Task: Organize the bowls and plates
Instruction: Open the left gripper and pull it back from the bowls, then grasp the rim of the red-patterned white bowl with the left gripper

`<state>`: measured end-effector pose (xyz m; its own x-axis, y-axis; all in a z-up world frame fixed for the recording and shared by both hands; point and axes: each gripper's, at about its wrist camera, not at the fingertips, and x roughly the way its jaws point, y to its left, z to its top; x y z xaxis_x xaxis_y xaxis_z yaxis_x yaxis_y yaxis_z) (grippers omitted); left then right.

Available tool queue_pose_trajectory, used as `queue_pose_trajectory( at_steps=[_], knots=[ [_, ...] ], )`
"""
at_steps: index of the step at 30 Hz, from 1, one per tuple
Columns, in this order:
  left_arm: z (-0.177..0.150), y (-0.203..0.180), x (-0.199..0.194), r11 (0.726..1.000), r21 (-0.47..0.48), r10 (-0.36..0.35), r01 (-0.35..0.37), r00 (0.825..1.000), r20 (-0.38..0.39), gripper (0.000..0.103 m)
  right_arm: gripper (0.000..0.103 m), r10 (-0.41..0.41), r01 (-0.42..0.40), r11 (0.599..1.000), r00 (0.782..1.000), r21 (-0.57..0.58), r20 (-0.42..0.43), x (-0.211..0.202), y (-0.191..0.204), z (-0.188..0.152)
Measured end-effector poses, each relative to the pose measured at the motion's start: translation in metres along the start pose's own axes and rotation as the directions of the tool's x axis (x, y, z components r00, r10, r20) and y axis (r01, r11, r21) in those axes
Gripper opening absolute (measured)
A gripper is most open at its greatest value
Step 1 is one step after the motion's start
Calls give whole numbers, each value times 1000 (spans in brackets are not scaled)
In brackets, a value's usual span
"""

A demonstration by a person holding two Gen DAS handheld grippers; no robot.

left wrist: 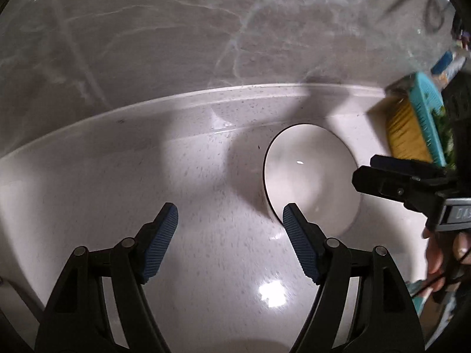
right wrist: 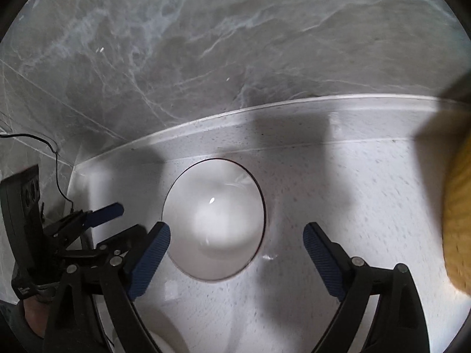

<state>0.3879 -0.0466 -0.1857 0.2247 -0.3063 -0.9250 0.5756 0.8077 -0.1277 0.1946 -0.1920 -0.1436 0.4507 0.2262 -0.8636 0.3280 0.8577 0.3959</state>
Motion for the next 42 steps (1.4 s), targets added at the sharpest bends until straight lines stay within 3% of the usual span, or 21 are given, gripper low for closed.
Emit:
queue_pose_trajectory(
  at_steps=[12,27,31,33,35,36,37,38,42],
  knots=[
    [16,-5,32,998,17,56,-56,998,4,73,93,-89,89,996,996,-7,-1,12,-6,10],
    [21,-26,42,999,32,-34,35,999,-14,65,91,-130,129,991,991,-31,-44,29,-3,18],
    [21,-28,43,998,34,-42,43,999,-33,60,82,-115,113,993,991,-33,-67,33,-3,18],
    [19,-26,44,998,31,-46,48,998,-46,52,68,-105,102,994,991,-32,-81,37,-3,18],
    [19,-27,47,998,27,-58,60,997,-51,30,40,-76,76,997,992,-10,-103,41,-6,19],
    [19,-28,49,998,27,-63,65,996,-57,25,22,-61,63,998,991,9,-122,45,-9,18],
    [18,-29,50,997,31,-66,67,996,-60,17,11,-53,57,998,989,29,-140,48,-12,18],
    [18,-31,51,996,35,-76,78,995,-63,10,11,-44,50,998,989,37,-143,50,-13,18],
    [17,-30,54,995,23,-96,98,993,-69,7,11,-41,47,998,988,37,-147,50,-13,19]
  ],
)
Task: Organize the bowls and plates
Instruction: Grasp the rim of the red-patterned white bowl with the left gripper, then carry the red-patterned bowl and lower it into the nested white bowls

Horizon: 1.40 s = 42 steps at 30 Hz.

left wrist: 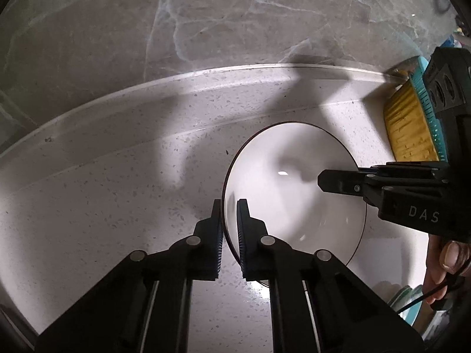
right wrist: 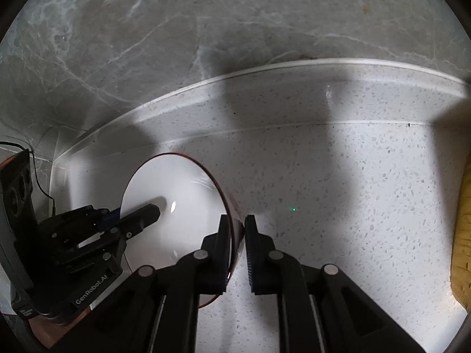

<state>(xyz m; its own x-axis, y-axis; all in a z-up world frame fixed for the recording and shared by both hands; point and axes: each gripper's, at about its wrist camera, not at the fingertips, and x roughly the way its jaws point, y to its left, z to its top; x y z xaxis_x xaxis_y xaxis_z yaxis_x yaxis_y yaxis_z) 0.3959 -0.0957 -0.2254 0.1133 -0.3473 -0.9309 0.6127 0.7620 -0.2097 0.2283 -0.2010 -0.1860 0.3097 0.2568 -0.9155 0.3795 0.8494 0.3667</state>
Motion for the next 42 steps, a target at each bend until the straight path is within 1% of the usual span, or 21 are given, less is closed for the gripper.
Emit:
queue_pose_trajectory(
  at_steps=[4,8,10,13,21,27,30,33,38,42],
  knots=[
    [1,7,-1,999,-18,-36,36,999,-6,7,12,14,-14,1000,1000,6,-5,0,-1,2],
    [2,9,1,998,-18,-53,53,999,-8,7,12,19,-19,1000,1000,1,-4,-5,-4,3],
    [1,12,0,997,-30,-73,72,997,-10,7,12,27,-27,1000,1000,9,-7,-8,-9,3],
    [0,14,-2,996,-35,-80,80,997,-9,7,12,35,-35,999,999,11,-8,-10,-11,1],
    [-7,18,-27,996,-41,-76,76,997,4,7,12,50,-50,999,999,7,0,-26,-7,-4],
    [-24,24,-63,995,-58,-80,82,996,34,8,12,73,-73,997,997,-25,7,-46,11,-13],
    [-39,26,-88,994,-75,-73,78,996,57,9,13,87,-87,994,996,-59,10,-56,26,-25],
    [-63,27,-115,994,-89,-55,61,996,77,9,13,106,-105,990,994,-95,6,-65,42,-38],
    [-118,26,-157,992,-120,-31,43,994,104,9,14,146,-146,976,989,-161,-17,-79,72,-70],
    [-171,30,-182,984,-169,-28,47,993,112,9,15,158,-166,961,986,-219,-53,-83,98,-102]
  ],
)
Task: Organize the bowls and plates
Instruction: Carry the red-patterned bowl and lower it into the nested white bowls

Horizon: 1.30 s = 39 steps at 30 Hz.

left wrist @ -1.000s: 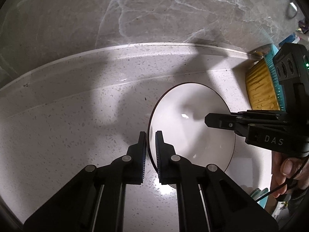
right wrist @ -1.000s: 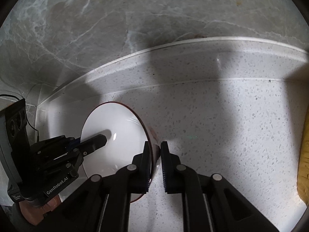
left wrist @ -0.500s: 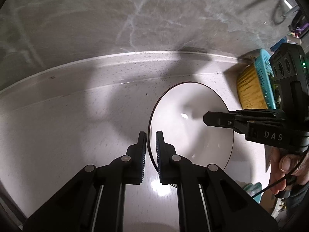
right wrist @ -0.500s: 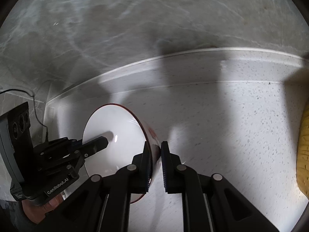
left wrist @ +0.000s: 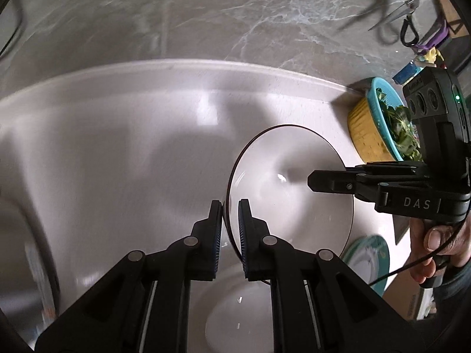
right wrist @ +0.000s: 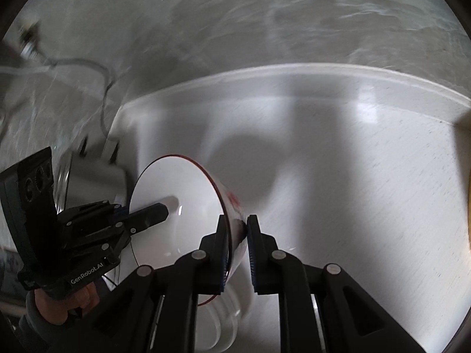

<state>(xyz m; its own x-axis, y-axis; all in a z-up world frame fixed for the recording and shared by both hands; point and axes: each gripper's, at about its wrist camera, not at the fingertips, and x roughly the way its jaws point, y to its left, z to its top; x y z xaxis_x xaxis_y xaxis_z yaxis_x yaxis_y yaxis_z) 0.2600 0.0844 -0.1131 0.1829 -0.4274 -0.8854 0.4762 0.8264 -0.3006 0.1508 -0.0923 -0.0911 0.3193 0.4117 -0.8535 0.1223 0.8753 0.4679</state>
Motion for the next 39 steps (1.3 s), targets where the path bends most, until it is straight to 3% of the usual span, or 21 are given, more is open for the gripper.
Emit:
queue_pose_trajectory(
  at_steps=[4,10,17,27,35,39],
  knots=[
    [-48,12,-21,999,-42,5,-5,1000,-2,9,16,10,-12,999,999,-46,-46,7,22,-29],
    [-118,21,-21,994,-109,-16,11,999,-37,9,16,-19,11,996,996,-89,-88,23,43,-65],
    [-172,26,-12,989,-147,-28,17,997,-72,9,16,-64,50,993,990,-106,-126,48,54,-92],
    [-196,28,-2,989,-150,-28,15,996,-89,9,14,-171,154,967,983,-201,-71,56,66,-103],
    [-188,20,10,981,-195,-34,17,996,-86,9,12,-330,320,872,943,-371,39,64,94,-120],
    [-191,25,9,972,-234,-50,28,995,-91,9,12,-402,393,802,912,-449,79,69,105,-130]
  ],
)
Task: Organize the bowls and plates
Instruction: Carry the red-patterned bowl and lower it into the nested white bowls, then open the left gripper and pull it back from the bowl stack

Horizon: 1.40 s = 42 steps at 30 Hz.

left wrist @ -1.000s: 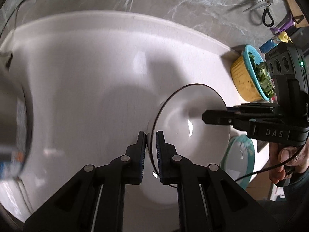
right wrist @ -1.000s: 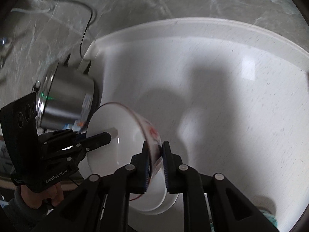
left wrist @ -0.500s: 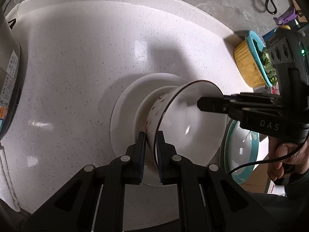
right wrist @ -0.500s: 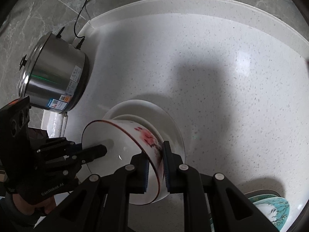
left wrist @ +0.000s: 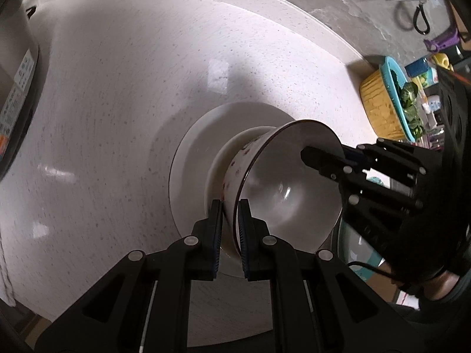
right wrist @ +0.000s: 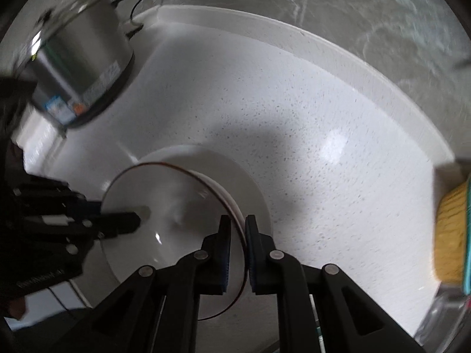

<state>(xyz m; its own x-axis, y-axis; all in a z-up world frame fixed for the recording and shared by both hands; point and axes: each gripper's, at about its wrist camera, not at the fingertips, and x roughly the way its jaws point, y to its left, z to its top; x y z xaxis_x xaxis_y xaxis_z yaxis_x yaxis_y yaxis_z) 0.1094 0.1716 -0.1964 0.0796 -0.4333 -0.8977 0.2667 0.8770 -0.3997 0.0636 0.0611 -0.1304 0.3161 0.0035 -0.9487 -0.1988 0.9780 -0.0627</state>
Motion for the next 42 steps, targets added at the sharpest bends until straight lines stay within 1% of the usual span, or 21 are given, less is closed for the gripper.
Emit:
queue_pose_trajectory(
  at_steps=[3,8,13,15,16,17,19,20,23,25,30,33,35,37,41,42],
  knots=[
    [0,3,0,999,-29,-13,13,1000,-7,9,13,-41,41,998,999,-50,3,0,9,-1],
    [0,6,-1,999,-40,-20,20,1000,-2,10,18,-134,131,981,991,-144,-10,8,22,0],
    [1,3,-3,1000,-23,16,-16,1000,21,10,20,-140,135,979,990,-151,-22,12,23,3],
    [1,1,-3,999,-14,34,-33,999,31,10,20,-116,111,985,993,-130,-35,13,19,2],
    [2,-2,-3,999,-9,44,-43,998,37,10,20,-73,68,993,996,-92,-54,14,16,2],
    [2,-3,-3,999,-1,52,-52,998,46,10,20,17,-18,1000,996,-12,-92,18,3,3],
    [3,-6,-3,998,13,61,-61,996,60,11,18,85,-80,996,989,51,-120,24,-7,2],
    [3,-5,-3,998,10,55,-55,996,66,11,18,100,-93,994,987,62,-125,26,-10,1],
    [5,-3,-2,999,1,48,-48,996,71,11,18,100,-94,994,987,57,-127,26,-9,0],
    [5,-2,-3,999,2,46,-46,996,79,11,17,116,-107,992,984,72,-132,27,-11,1],
    [2,2,-3,1000,-12,25,-24,993,112,12,16,180,-163,980,969,109,-170,33,-23,7],
    [-1,5,-5,1000,-26,3,1,990,138,17,16,220,-197,972,957,131,-191,39,-31,10],
    [-2,4,-7,999,-34,-22,28,987,159,25,16,239,-214,967,951,141,-195,42,-33,12],
    [-4,5,-9,998,-45,-35,44,982,186,28,17,253,-226,963,947,146,-200,44,-35,12],
    [-7,7,-10,995,-48,-78,90,973,216,43,17,260,-234,961,946,145,-196,43,-36,11],
    [-9,6,-11,995,-43,-82,94,972,219,45,17,261,-235,961,945,147,-195,45,-36,11]
  ],
)
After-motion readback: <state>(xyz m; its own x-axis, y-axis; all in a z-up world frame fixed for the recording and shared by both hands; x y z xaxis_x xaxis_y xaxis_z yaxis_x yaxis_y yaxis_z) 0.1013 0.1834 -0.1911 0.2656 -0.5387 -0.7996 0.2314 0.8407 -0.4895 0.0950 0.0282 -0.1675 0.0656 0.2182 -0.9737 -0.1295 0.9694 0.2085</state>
